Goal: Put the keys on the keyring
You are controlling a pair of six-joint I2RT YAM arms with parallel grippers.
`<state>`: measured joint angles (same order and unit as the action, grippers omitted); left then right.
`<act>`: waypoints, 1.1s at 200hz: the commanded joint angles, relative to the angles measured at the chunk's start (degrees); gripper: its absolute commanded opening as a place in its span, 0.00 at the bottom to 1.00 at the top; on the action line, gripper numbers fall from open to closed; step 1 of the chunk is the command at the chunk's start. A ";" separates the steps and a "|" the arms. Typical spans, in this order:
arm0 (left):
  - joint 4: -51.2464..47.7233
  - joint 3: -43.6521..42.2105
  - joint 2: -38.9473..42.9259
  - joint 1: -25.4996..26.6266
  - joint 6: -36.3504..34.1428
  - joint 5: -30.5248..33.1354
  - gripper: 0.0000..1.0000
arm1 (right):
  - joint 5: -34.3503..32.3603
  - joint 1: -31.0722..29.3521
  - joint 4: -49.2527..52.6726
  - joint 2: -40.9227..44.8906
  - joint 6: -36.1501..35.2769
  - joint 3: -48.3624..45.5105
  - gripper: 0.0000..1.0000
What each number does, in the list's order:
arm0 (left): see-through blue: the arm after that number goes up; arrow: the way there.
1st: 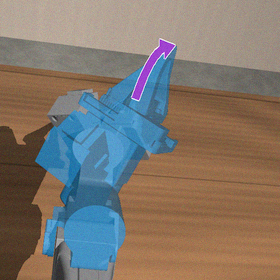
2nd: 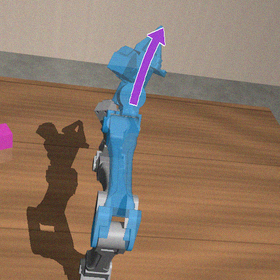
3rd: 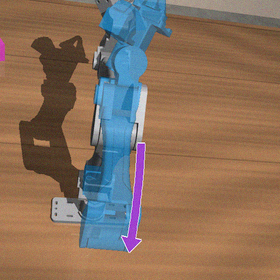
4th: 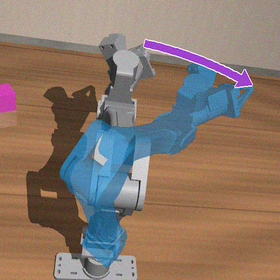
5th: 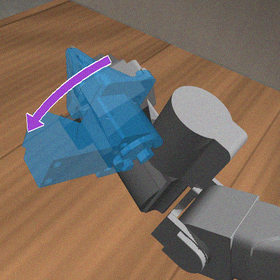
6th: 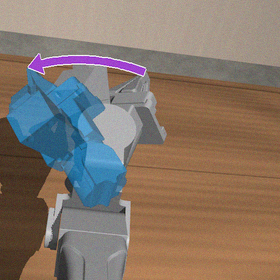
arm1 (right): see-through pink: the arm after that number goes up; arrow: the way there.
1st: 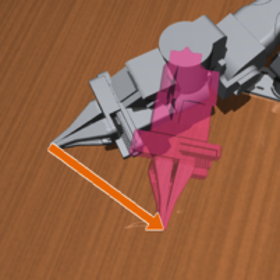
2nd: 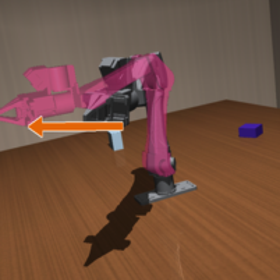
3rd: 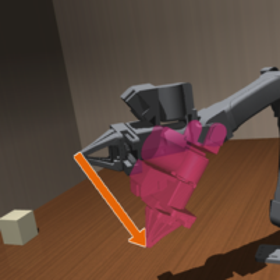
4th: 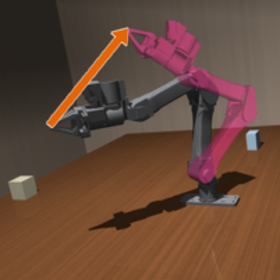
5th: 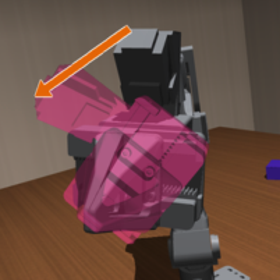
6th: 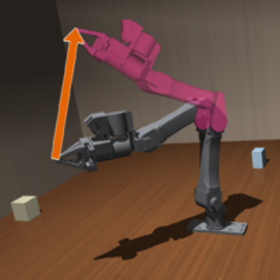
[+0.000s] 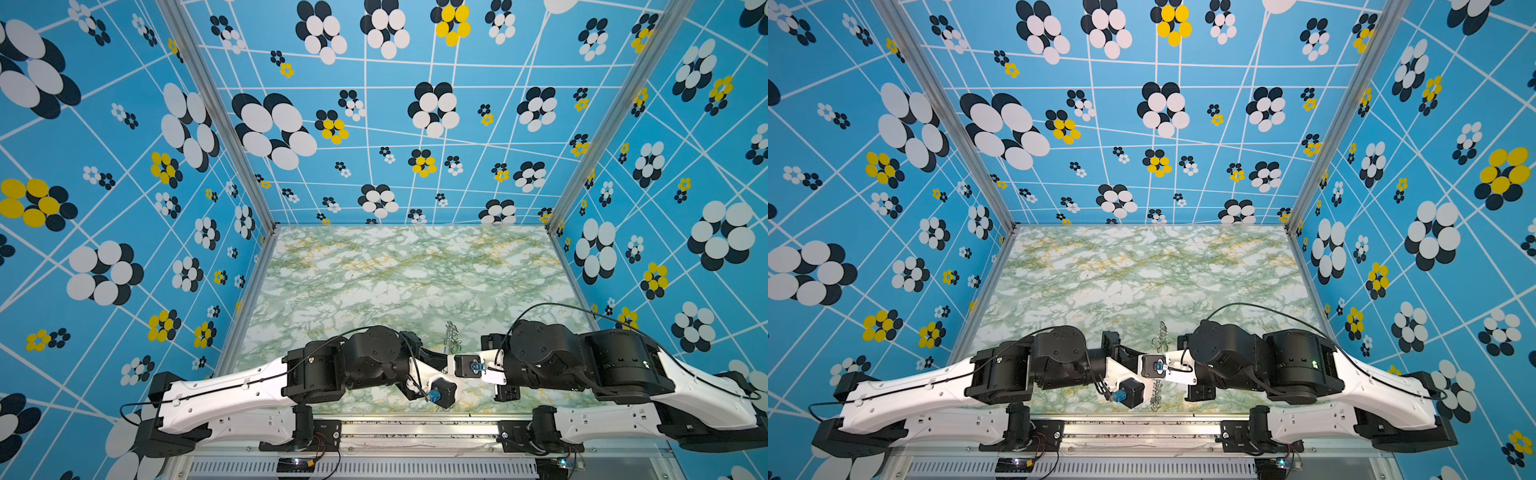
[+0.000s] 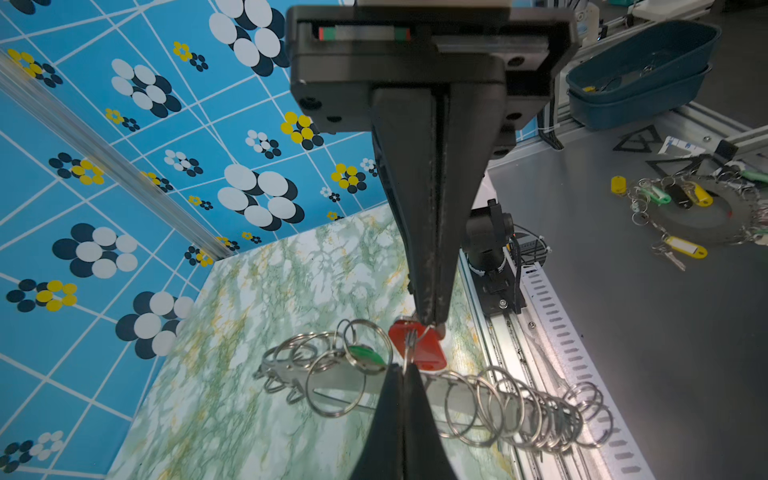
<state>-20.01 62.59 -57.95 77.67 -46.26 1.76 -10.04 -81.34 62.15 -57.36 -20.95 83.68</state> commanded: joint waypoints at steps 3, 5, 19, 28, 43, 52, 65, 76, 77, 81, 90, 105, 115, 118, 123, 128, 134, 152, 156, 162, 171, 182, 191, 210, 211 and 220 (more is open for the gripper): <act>3.84 1.94 1.60 -0.37 2.58 -0.68 0.00 | 3.17 0.13 -2.94 1.05 0.55 0.56 0.00; 3.84 1.97 1.61 -0.47 2.71 -0.70 0.00 | 3.23 0.13 -3.05 1.14 0.51 0.53 0.00; 3.84 2.05 1.81 -0.89 3.49 -1.21 0.00 | 3.69 0.16 -3.32 1.53 0.62 0.33 0.00; 3.85 2.17 2.04 -1.16 3.95 -1.70 0.00 | 4.05 0.21 -3.27 1.51 0.73 0.18 0.00; 3.88 2.38 2.27 -1.71 4.79 -2.36 0.00 | 4.62 0.20 -3.31 1.54 0.80 0.08 0.00; 3.93 2.37 2.40 -2.03 5.16 -2.64 0.00 | 4.77 0.17 -3.36 1.64 0.82 0.08 0.00; 3.94 2.50 2.49 -2.55 5.80 -3.29 0.00 | 5.21 0.16 -3.28 1.54 0.76 -0.01 0.00; 4.00 2.69 2.58 -2.86 6.18 -3.91 0.00 | 5.50 0.17 -2.60 1.15 0.78 0.07 0.00; 4.01 2.70 2.63 -2.87 6.22 -3.93 0.00 | 5.62 0.19 -2.58 1.09 0.76 0.12 0.00; 4.08 2.76 2.67 -3.03 6.29 -4.15 0.00 | 5.85 0.16 -2.36 0.90 0.66 0.13 0.00; 4.10 2.92 2.77 -3.35 6.69 -4.60 0.00 | 6.28 0.16 -2.00 0.60 0.53 0.11 0.00; 3.97 3.35 2.89 -3.97 7.55 -5.30 0.00 | 6.57 0.15 -1.44 0.31 0.46 0.16 0.00; 3.80 3.51 2.99 -4.39 8.24 -5.97 0.00 | 6.80 0.15 -1.18 0.32 0.38 0.13 0.00; 3.87 3.70 3.02 -4.51 8.55 -6.20 0.00 | 6.84 0.16 -1.16 0.32 0.38 0.16 0.00; 3.84 3.81 3.17 -4.88 8.73 -6.58 0.00 | 7.01 0.14 -1.01 0.41 0.29 0.16 0.00; 3.88 3.87 3.26 -5.27 8.74 -7.01 0.00 | 6.99 0.21 -0.89 0.34 0.30 0.16 0.00; 3.84 4.06 3.37 -5.72 10.63 -7.67 0.00 | 7.01 0.15 -0.68 0.25 0.30 0.16 0.00; 3.26 4.66 3.28 -6.86 12.20 -9.23 0.00 | 7.23 0.10 -0.03 0.05 0.05 0.25 0.00; 3.08 4.89 3.16 -7.07 12.52 -9.52 0.00 | 7.33 0.13 -0.02 0.05 0.03 0.26 0.00; 2.74 5.14 2.96 -7.38 12.94 -9.94 0.00 | 7.45 0.13 0.20 -0.01 -0.10 0.26 0.00; 2.45 5.55 2.85 -7.77 13.49 -10.74 0.00 | 7.58 0.13 0.41 -0.12 -0.25 0.37 0.00; 2.26 5.91 2.72 -8.22 14.21 -11.76 0.00 | 7.58 0.18 0.99 -0.41 -0.48 0.26 0.00; 2.26 6.12 2.67 -8.58 14.73 -12.54 0.00 | 7.45 0.13 1.37 -0.47 -0.58 0.13 0.00; 2.85 5.98 3.14 -9.59 15.94 -14.55 0.00 | 6.60 0.15 1.26 0.14 -0.58 -0.26 0.00; 2.86 5.97 3.17 -9.57 16.03 -14.66 0.00 | 6.57 0.14 1.24 0.19 -0.58 -0.22 0.00; 3.28 5.88 3.37 -10.14 16.65 -15.56 0.00 | 6.33 0.10 1.22 0.46 -0.58 -0.37 0.00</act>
<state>-22.79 64.93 -56.21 69.60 -32.84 -12.73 -6.92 -80.97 59.53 -56.95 -21.21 83.68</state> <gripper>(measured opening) 0.044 0.046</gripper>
